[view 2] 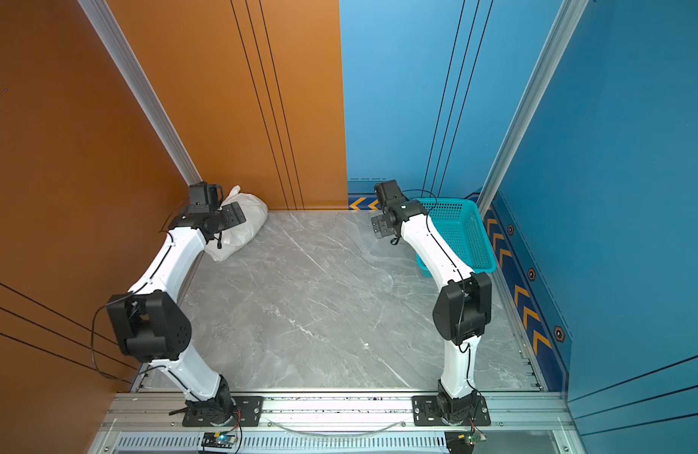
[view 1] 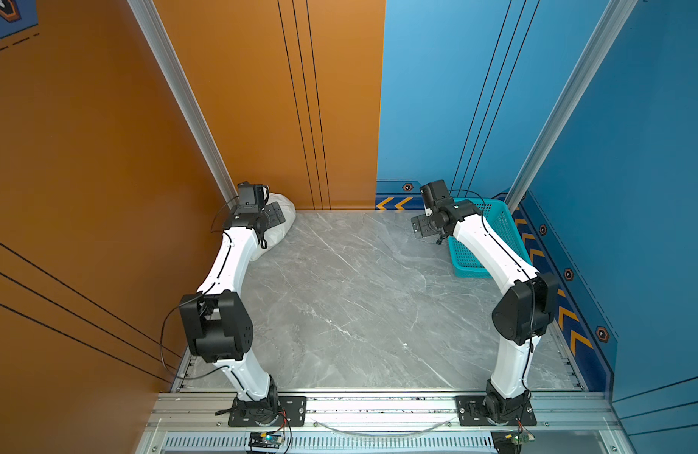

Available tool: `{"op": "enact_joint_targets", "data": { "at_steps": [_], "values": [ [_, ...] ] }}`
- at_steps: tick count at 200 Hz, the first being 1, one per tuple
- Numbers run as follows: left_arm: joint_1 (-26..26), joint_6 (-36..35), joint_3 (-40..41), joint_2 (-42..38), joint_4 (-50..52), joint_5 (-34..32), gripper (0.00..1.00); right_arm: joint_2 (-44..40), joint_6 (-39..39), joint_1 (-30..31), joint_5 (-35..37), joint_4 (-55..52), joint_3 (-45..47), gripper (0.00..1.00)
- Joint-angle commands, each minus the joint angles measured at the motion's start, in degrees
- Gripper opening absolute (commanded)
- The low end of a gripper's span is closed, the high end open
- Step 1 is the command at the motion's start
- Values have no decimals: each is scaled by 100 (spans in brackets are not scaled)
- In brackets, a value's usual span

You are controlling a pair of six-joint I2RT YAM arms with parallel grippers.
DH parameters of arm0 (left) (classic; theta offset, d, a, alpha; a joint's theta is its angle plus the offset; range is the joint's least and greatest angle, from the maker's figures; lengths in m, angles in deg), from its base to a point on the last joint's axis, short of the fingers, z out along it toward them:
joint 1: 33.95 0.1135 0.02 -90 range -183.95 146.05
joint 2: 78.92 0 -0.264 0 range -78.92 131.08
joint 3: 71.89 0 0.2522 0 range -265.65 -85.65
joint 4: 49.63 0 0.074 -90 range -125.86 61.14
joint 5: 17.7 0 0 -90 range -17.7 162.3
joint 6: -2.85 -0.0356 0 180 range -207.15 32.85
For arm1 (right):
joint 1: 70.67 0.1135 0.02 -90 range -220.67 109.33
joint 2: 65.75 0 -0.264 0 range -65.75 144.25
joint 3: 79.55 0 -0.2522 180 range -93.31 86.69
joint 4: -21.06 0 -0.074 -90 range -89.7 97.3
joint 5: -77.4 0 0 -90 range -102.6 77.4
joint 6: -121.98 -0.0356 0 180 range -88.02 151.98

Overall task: Untie the knot of the plastic bag and take out the fruit
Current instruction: Move the basket to the top-left of the table, then move the plastic bag to the center of the table.

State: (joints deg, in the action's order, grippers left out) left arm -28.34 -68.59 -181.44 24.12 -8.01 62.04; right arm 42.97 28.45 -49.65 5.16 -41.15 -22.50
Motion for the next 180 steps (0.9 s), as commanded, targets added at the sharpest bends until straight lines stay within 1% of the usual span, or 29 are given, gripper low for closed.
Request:
{"op": "enact_joint_targets", "data": {
  "at_steps": [1,10,20,37,39,72,93,103,122,148,160,180],
  "values": [
    [275,-247,-643,606,444,233,83,-232,-326,-10,-418,-137,319,100],
    [362,-305,-911,868,486,363,79,-322,-360,-1,-521,-135,415,100],
    [439,-388,-1250,1183,617,454,79,-391,-400,29,-589,-129,521,100],
    [520,-509,-1843,1677,873,534,80,-508,-434,101,-643,-130,591,100],
    [531,-511,-1910,1737,911,534,80,-519,-444,110,-642,-130,715,100],
    [647,-421,-3123,2632,1670,696,81,-658,-533,208,-629,-107,990,100],
    [654,-306,-3765,3114,2122,749,76,-700,-586,226,-657,-33,1100,100],
    [664,-224,-3939,3272,2264,761,74,-697,-602,228,-684,-25,1110,100],
    [682,-102,-3931,3374,2316,639,64,-691,-596,236,-704,-20,1101,100],
    [732,35,-3778,3393,2319,502,55,-718,-579,228,-705,-24,1127,100],
    [766,91,-3684,3385,2310,473,48,-721,-586,221,-710,-6,1145,100],
    [775,138,-3598,3385,2305,479,28,-712,-602,219,-724,33,1188,100]
  ]
}}
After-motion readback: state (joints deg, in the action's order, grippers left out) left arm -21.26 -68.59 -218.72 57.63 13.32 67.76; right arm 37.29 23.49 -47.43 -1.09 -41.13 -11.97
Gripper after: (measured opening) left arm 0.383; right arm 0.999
